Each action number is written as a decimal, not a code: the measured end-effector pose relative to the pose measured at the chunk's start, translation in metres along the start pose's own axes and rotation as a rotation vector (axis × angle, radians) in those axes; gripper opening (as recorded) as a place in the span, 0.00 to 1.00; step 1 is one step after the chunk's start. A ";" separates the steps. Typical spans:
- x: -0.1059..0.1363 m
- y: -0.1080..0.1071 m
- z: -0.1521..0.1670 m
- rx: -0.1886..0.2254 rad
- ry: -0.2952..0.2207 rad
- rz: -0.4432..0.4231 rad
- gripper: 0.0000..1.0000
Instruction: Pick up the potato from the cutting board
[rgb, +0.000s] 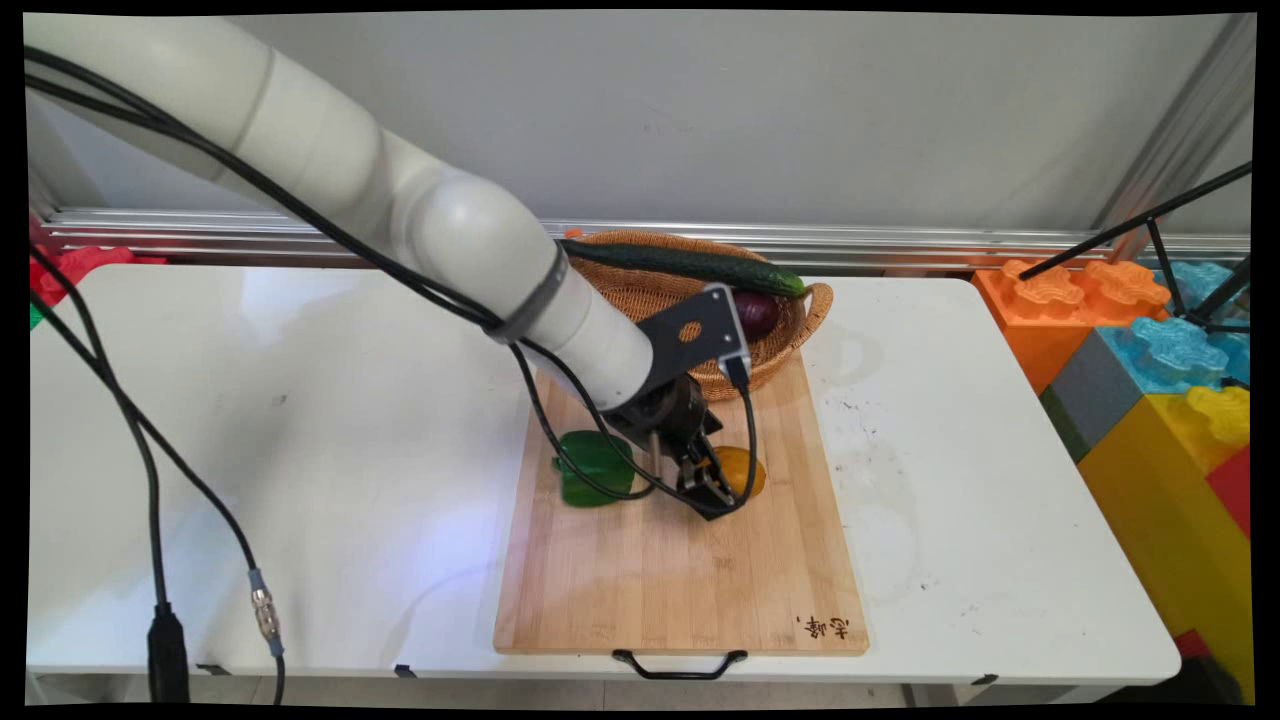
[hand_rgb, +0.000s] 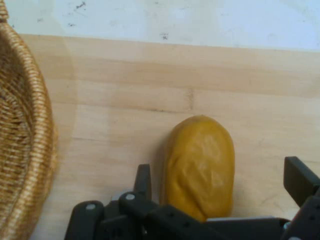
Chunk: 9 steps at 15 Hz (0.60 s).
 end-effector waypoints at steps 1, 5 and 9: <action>-0.001 0.001 0.005 0.001 0.003 0.000 1.00; -0.003 0.001 0.021 0.013 0.013 0.006 1.00; -0.005 0.000 0.027 0.029 0.015 0.025 0.00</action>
